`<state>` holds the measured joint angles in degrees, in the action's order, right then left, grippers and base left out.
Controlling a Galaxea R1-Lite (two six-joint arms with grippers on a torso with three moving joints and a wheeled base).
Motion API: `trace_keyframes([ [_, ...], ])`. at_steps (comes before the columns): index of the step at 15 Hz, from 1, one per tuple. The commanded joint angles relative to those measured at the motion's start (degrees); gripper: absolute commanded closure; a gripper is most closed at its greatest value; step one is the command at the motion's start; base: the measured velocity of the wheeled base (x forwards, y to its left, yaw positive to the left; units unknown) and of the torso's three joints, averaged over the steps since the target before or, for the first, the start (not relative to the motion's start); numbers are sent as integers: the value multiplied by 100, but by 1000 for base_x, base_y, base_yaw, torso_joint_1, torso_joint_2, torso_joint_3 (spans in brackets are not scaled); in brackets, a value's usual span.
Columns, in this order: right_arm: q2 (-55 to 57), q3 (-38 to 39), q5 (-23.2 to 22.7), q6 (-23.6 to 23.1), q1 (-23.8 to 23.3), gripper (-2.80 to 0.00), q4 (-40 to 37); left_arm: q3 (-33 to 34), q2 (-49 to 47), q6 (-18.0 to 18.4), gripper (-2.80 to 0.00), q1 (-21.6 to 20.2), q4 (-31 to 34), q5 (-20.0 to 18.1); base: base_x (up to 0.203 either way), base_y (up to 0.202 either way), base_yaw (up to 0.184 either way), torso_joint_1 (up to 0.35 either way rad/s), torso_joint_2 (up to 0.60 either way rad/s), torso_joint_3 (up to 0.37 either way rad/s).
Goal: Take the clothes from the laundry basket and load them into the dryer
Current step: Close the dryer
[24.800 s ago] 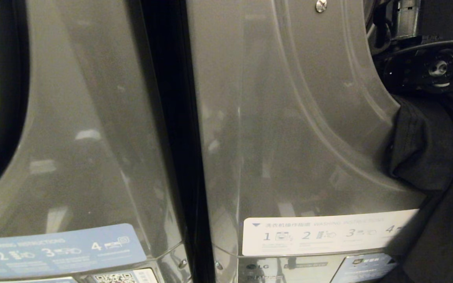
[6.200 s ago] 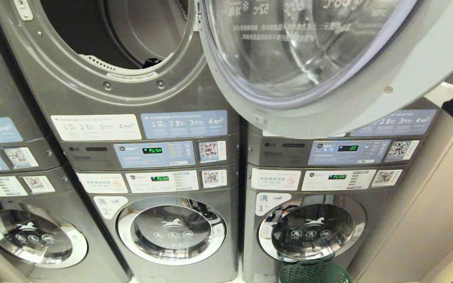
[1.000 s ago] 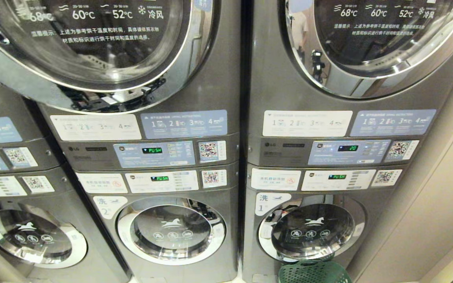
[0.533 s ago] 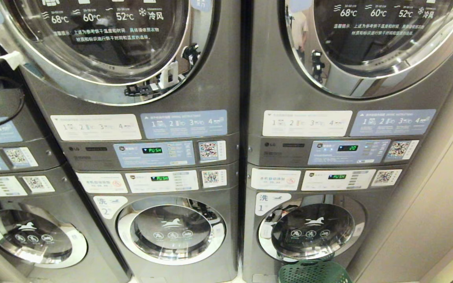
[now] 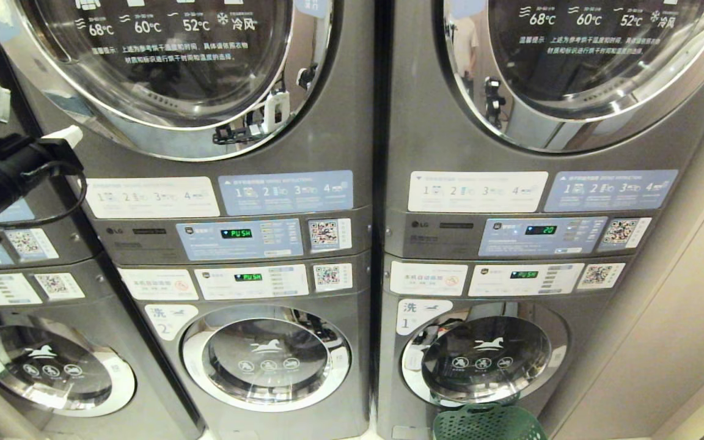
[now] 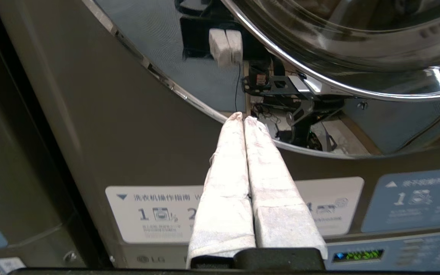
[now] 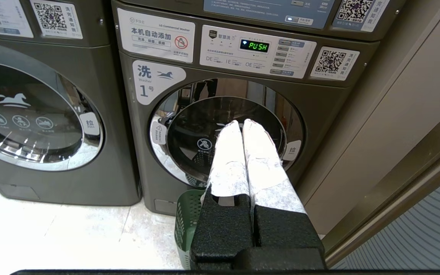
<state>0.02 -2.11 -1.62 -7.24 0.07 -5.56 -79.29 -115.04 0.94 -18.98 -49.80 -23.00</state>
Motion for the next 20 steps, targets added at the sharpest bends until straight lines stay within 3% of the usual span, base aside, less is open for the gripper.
trace_keyframes([
  [1, -2, 0, -5, -14, 1, 0, -6, -339, -435, 6, 0, 103, -79, -5, 0, 0, 0, 0, 0, 0],
  [13, -2, 9, 4, -14, 1, 0, 37, -3123, -2258, 21, 0, 340, -58, 30, 0, 0, 0, 0, 0, 0],
  [20, -2, 18, 4, -14, 1, 0, 73, -3127, -2428, 3, 0, 620, -126, 6, 0, 0, 0, 0, 0, 0],
])
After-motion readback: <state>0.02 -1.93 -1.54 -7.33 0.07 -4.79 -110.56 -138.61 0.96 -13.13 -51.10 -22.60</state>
